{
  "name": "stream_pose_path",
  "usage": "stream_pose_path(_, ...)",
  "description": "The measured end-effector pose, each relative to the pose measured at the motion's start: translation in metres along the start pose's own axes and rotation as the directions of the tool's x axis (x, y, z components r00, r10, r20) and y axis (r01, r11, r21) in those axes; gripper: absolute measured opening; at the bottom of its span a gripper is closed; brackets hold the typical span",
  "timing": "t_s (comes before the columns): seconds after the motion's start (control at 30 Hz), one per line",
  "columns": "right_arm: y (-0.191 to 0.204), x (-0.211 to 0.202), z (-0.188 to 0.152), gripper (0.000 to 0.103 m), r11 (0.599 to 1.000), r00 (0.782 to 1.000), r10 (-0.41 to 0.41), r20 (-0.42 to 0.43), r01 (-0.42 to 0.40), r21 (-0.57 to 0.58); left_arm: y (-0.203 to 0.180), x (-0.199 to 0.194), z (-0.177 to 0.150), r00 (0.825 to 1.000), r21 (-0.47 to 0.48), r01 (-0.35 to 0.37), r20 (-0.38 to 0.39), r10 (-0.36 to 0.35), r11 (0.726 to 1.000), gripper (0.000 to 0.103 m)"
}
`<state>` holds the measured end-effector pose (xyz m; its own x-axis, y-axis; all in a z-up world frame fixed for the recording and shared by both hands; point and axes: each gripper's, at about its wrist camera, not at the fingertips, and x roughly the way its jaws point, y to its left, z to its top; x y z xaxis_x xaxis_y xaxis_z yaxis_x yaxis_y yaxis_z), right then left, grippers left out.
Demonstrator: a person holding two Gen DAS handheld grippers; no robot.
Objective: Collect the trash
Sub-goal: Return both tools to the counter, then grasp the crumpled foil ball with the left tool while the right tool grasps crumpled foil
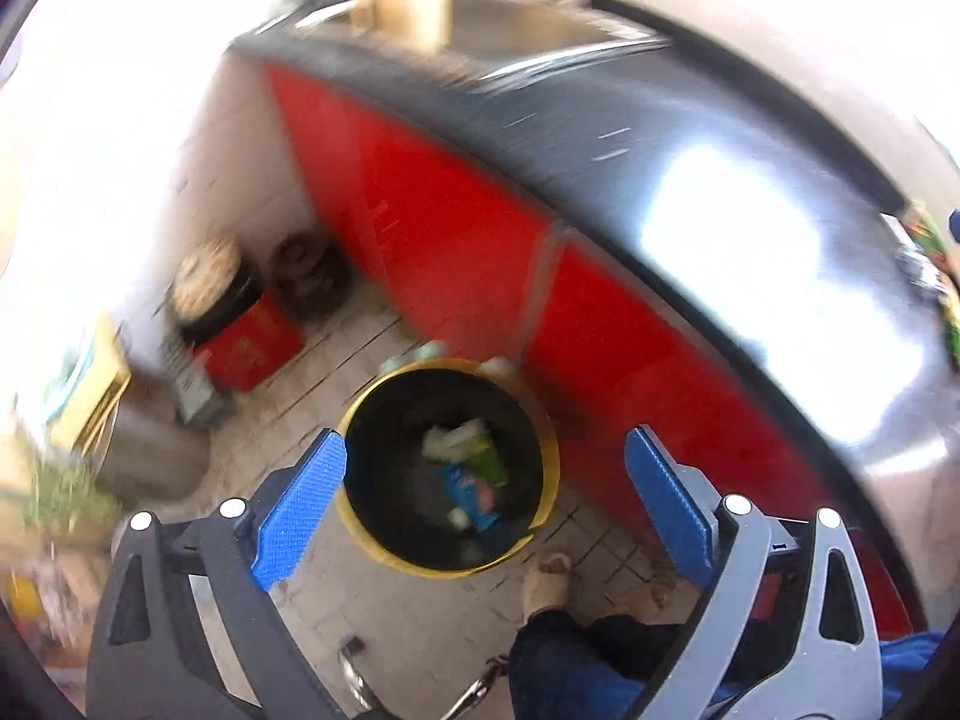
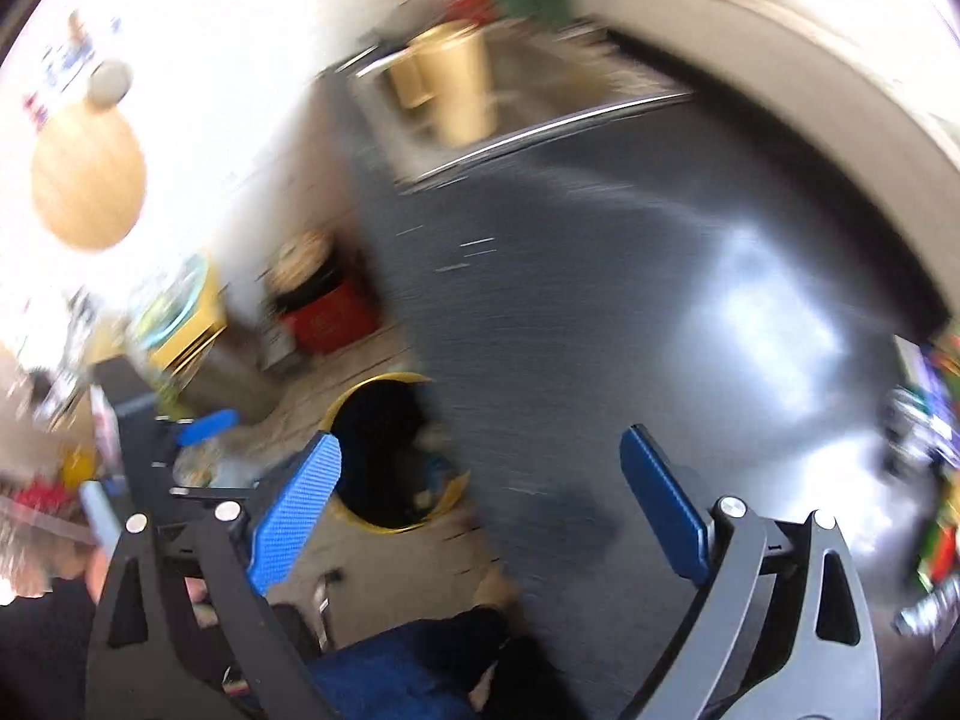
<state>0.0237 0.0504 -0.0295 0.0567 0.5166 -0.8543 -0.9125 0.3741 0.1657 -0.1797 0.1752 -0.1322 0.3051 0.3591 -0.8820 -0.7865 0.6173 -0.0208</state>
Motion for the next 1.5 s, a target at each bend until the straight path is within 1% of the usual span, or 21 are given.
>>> stream_pose_path(0.07,-0.039,-0.025,-0.017,0.091,0.993,0.996,-0.08,0.039,0.077,0.086,-0.034,-0.01,0.013,0.998,0.076,0.049,0.027,-0.051,0.996,0.091)
stream_pose_path(0.13,-0.085,-0.052,-0.036,0.091,0.971,0.985,-0.159,0.061,0.145,0.19,-0.077,-0.019,0.027,0.993,0.179,0.099,0.047,-0.109,0.979,0.091)
stream_pose_path(0.17,-0.099,-0.061,-0.044,0.091,0.96,0.98,-0.186,0.066,0.167,0.226,-0.105,-0.024,0.035,0.988,0.241,0.128,0.056,-0.145,0.962,0.091)
stream_pose_path(0.23,-0.138,-0.084,-0.067,0.091,0.923,0.966,-0.25,0.073,0.215,0.32,-0.144,-0.032,0.043,0.979,0.319,0.167,0.06,-0.196,0.933,0.091)
stream_pose_path(0.27,-0.159,-0.099,-0.082,0.091,0.894,0.954,-0.29,0.074,0.242,0.378,-0.164,-0.035,0.047,0.972,0.355,0.19,0.06,-0.225,0.915,0.091)
stream_pose_path(0.33,-0.19,-0.123,-0.106,0.091,0.847,0.934,-0.351,0.072,0.283,0.45,-0.211,-0.044,0.051,0.958,0.438,0.234,0.052,-0.284,0.868,0.091)
stream_pose_path(0.37,-0.2,-0.131,-0.114,0.091,0.829,0.926,-0.372,0.069,0.298,0.473,-0.236,-0.048,0.052,0.949,0.48,0.254,0.043,-0.312,0.839,0.091)
stream_pose_path(0.43,-0.22,-0.147,-0.135,0.091,0.786,0.909,-0.413,0.061,0.322,0.527,-0.272,-0.055,0.049,0.939,0.533,0.275,0.028,-0.341,0.8,0.091)
stream_pose_path(0.5,-0.237,-0.164,-0.158,0.091,0.743,0.894,-0.445,0.057,0.333,0.58,-0.309,-0.065,0.044,0.927,0.59,0.296,0.012,-0.375,0.751,0.091)
stream_pose_path(0.57,-0.247,-0.173,-0.173,0.091,0.714,0.883,-0.466,0.053,0.34,0.611,-0.332,-0.068,0.038,0.921,0.628,0.303,0.0,-0.389,0.717,0.091)
stream_pose_path(0.6,-0.254,-0.177,-0.181,0.091,0.699,0.879,-0.475,0.05,0.342,0.628,-0.347,-0.069,0.034,0.919,0.656,0.301,-0.007,-0.394,0.692,0.092)
stream_pose_path(0.7,-0.265,-0.183,-0.197,0.091,0.677,0.877,-0.479,0.047,0.335,0.656,-0.375,-0.068,0.03,0.919,0.697,0.292,-0.016,-0.393,0.655,0.092)
stream_pose_path(0.8,-0.282,-0.183,-0.206,0.091,0.664,0.877,-0.478,0.038,0.333,0.669,-0.389,-0.059,0.031,0.92,0.709,0.294,-0.029,-0.39,0.641,0.092)
stream_pose_path(0.87,-0.292,-0.179,-0.205,0.091,0.66,0.878,-0.477,0.031,0.335,0.672,-0.398,-0.049,0.036,0.923,0.709,0.295,-0.037,-0.384,0.641,0.092)
stream_pose_path(1.0,-0.316,-0.164,-0.205,0.091,0.659,0.884,-0.467,0.009,0.341,0.67,-0.414,-0.02,0.047,0.933,0.695,0.286,-0.044,-0.357,0.66,0.092)
stream_pose_path(1.07,-0.329,-0.153,-0.205,0.091,0.659,0.893,-0.45,-0.003,0.334,0.674,-0.422,-0.003,0.055,0.938,0.688,0.281,-0.051,-0.343,0.669,0.092)
stream_pose_path(1.13,-0.345,-0.135,-0.204,0.091,0.66,0.904,-0.426,-0.026,0.331,0.674,-0.432,0.012,0.061,0.942,0.691,0.272,-0.051,-0.331,0.67,0.092)
stream_pose_path(1.23,-0.363,-0.115,-0.203,0.091,0.662,0.912,-0.407,-0.053,0.335,0.67,-0.449,0.037,0.073,0.951,0.699,0.251,-0.049,-0.305,0.67,0.092)
stream_pose_path(1.37,-0.392,-0.084,-0.199,0.084,0.663,0.924,-0.371,-0.095,0.335,0.669,-0.469,0.069,0.088,0.955,0.701,0.248,-0.059,-0.292,0.669,0.092)
stream_pose_path(1.43,-0.403,-0.071,-0.198,0.081,0.66,0.924,-0.366,-0.113,0.343,0.669,-0.479,0.085,0.094,0.963,0.707,0.227,-0.06,-0.263,0.67,0.092)
stream_pose_path(1.5,-0.413,-0.057,-0.197,0.076,0.661,0.924,-0.358,-0.134,0.352,0.663,-0.486,0.099,0.1,0.965,0.704,0.225,-0.065,-0.255,0.673,0.092)
